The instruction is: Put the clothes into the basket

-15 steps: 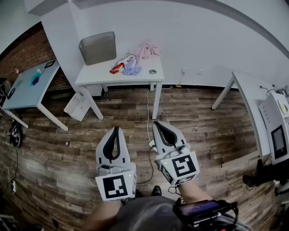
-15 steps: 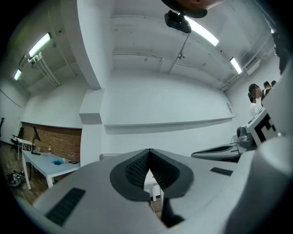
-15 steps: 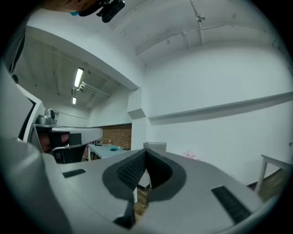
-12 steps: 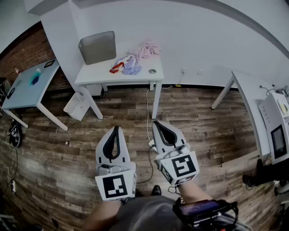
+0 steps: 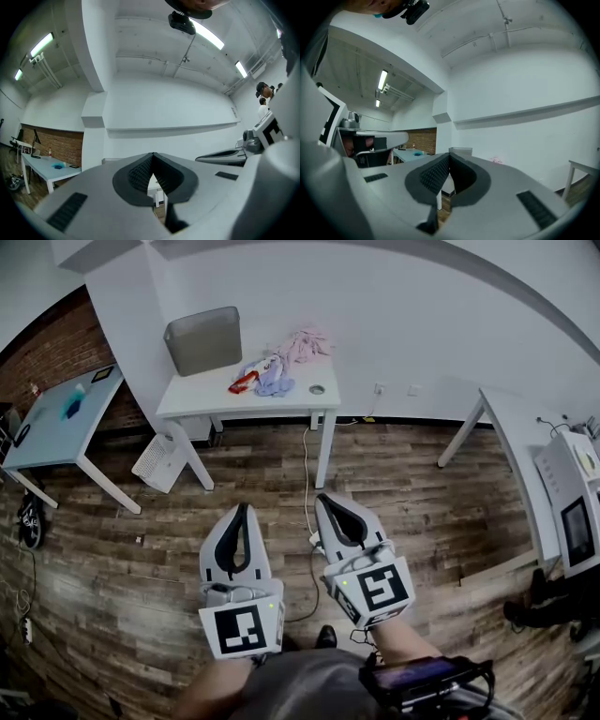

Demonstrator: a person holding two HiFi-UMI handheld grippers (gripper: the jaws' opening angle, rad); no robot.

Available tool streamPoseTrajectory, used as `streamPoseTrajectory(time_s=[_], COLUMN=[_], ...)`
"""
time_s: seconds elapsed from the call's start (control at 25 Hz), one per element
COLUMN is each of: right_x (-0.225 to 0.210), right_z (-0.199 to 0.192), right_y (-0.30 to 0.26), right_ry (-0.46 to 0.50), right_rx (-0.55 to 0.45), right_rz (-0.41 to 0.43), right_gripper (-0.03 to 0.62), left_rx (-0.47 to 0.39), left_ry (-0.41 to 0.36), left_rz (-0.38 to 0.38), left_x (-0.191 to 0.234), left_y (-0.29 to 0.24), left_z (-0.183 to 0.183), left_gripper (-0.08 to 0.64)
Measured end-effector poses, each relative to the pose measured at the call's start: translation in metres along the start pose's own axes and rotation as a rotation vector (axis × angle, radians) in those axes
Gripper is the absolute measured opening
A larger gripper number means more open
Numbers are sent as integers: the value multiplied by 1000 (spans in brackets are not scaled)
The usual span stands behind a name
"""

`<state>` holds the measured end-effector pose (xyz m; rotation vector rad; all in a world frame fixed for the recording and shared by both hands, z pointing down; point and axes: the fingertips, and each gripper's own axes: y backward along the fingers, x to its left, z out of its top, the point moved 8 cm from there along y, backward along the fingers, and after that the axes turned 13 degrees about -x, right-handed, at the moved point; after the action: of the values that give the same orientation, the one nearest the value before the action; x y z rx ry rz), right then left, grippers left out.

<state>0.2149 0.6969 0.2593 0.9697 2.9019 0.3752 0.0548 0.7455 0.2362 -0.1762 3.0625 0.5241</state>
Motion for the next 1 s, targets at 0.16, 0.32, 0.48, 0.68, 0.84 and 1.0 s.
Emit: streamPoseTrajectory(time_s=[0.16,0.32,0.48,0.68,0.84,1.0], right_x=[-1,13,16,-2,-27,-61], right_z=[3,0,-2,-8,-18,-34], right_y=[-7,-1,5,0,-20,-52], right_ry=[-13,-16,-9,-17,-17,-37], right_rx=[-5,1,1,14,9,10], right_rz=[-11,-41,-73,-101,-105,-86], right_gripper=[6,6,6,6,6,5], left_rx=[4,7,12,21,34,36], left_ry=[10,28,40,46,29,33], left_rz=[-7,-23,-35,-54,-56,-40], left_x=[4,15,22,16,11,5], left_y=[-8,5,9,-3,-30,-70], left_z=[0,-3,-10,-20,-35,-53], left_gripper=[5,5,5,5,5,5])
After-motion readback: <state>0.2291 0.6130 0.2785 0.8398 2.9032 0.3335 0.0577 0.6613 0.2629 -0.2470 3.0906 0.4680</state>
